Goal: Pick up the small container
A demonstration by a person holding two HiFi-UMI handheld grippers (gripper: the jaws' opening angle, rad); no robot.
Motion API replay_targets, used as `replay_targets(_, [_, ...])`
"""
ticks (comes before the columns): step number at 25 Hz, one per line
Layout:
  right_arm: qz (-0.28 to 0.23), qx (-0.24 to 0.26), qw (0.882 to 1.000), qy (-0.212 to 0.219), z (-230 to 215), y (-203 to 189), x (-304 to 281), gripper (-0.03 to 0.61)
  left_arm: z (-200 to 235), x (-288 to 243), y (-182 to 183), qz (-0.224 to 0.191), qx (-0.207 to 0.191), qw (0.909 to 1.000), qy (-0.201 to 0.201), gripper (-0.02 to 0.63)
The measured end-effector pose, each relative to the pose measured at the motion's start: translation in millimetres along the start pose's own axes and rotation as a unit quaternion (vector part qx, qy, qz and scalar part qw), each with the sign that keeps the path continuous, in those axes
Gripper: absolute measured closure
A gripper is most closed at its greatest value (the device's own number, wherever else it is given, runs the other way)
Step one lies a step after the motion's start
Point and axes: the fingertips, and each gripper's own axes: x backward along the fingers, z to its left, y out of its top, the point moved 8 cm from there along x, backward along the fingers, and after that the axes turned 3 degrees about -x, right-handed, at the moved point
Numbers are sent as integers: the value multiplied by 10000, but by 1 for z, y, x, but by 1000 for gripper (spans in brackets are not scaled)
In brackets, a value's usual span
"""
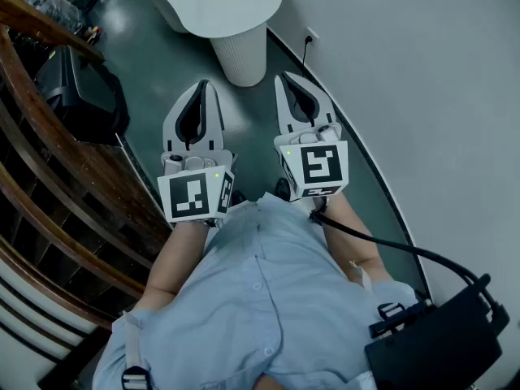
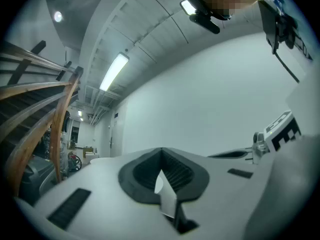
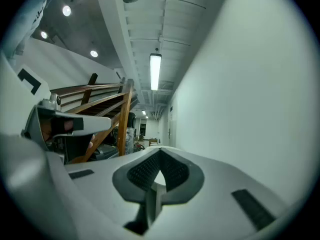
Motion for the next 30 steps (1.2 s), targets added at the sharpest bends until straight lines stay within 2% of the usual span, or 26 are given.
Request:
replay_targets(8, [42,-3,9999,119,-19,-4,0,580,-17,-9,-4,25,-5,10000,82,615])
replay_targets(16, [-82,42,9993,363,-44,-6,2,577,-41,-17,-7,80,25,9992,379,615])
replay_targets(20, [-28,-36,9994,337,-64,-12,-4,577,-53,-21,-14,161,44,9989,441,615])
replay_targets(30, [166,-191,9994,248,-78,-26,-42,577,-31,-47,-35,416,151,9974,575,615])
